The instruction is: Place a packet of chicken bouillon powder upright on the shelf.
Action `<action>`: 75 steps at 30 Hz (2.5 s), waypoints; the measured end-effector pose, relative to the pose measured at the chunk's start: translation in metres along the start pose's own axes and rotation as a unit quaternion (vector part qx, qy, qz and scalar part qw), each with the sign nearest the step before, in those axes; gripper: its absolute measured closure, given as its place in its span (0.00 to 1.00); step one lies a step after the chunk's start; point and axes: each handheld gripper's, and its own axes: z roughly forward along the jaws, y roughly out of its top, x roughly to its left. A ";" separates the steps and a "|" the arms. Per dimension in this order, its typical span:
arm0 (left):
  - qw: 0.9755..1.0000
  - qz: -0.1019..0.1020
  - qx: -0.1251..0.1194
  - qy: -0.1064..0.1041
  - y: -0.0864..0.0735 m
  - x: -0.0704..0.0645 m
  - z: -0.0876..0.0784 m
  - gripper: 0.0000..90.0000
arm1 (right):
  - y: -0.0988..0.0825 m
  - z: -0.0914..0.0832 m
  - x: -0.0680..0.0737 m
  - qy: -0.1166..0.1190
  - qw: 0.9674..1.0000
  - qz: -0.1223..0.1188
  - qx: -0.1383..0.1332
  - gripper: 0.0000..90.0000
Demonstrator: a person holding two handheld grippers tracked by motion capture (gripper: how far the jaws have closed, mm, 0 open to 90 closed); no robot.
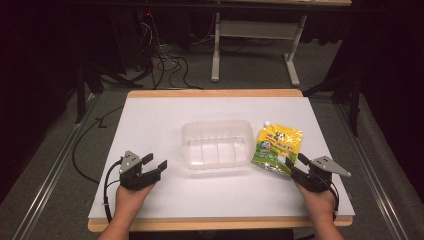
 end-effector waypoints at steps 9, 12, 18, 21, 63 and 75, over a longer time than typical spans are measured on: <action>1.000 0.012 0.003 -0.003 0.001 -0.001 0.003 0.42 | -0.007 -0.005 -0.006 -0.023 1.000 0.008 0.020 0.53; 1.000 0.009 -0.001 -0.003 0.002 -0.001 0.002 0.42 | -0.012 -0.009 -0.014 -0.036 0.999 0.025 0.030 0.52; 1.000 0.015 -0.005 -0.011 0.001 -0.002 -0.002 0.42 | -0.015 -0.010 -0.020 -0.039 0.998 0.045 0.037 0.51; 1.000 0.013 -0.006 -0.009 0.001 -0.001 -0.002 0.42 | -0.014 -0.006 -0.020 -0.036 0.997 0.053 0.040 0.48; 1.000 0.029 -0.005 0.007 0.000 0.005 -0.005 0.44 | 0.020 0.103 -0.095 -0.016 0.978 0.183 0.102 0.36; 0.999 0.043 0.010 -0.006 -0.001 -0.004 0.001 0.45 | 0.028 0.129 -0.122 0.038 0.965 0.239 0.104 0.40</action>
